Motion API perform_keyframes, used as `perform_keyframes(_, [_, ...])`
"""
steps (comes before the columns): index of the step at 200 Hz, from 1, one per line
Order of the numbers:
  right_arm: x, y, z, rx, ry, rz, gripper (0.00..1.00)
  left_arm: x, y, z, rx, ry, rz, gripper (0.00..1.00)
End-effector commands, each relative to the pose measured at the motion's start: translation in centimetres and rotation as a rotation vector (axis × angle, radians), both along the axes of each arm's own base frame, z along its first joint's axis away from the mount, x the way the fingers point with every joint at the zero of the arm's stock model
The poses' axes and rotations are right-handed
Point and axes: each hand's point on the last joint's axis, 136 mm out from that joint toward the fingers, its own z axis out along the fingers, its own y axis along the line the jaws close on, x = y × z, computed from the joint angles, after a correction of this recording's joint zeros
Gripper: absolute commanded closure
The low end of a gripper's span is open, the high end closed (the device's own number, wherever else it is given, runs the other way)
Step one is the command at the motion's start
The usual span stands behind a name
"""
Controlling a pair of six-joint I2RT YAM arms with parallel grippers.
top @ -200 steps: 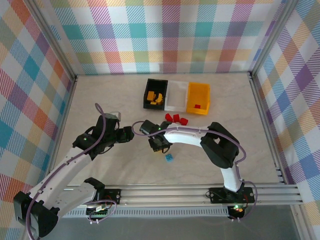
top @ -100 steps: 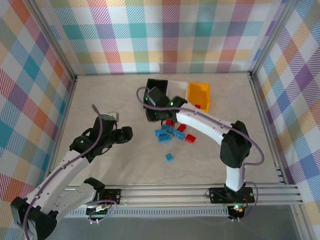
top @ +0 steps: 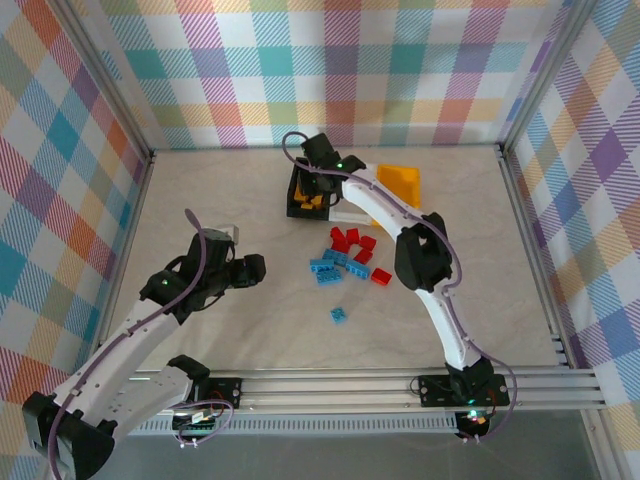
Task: Sort the legos into containers by color
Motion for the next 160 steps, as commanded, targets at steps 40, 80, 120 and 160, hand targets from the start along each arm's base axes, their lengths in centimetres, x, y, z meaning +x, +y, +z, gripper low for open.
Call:
perform_keyframes(40, [1.8, 0.8, -0.2, 0.059, 0.011, 0.025, 0.55, -0.4, 0.5, -1.7, 0.03, 0.046, -0.005, 0.25])
perform_keyframes(80, [1.4, 0.8, 0.6, 0.081, 0.023, 0.02, 0.49, -0.4, 0.4, -1.7, 0.029, 0.052, -0.008, 0.25])
perform_keyframes(120, [-2.8, 0.4, 5.1, 0.091, -0.015, 0.081, 0.47, -0.6, 0.0, -1.5, 0.005, 0.053, -0.026, 0.25])
perform_keyframes(160, [-11.2, -4.0, 6.9, 0.105, 0.033, 0.107, 0.41, -0.7, -1.9, -1.9, -0.081, 0.081, -0.078, 0.22])
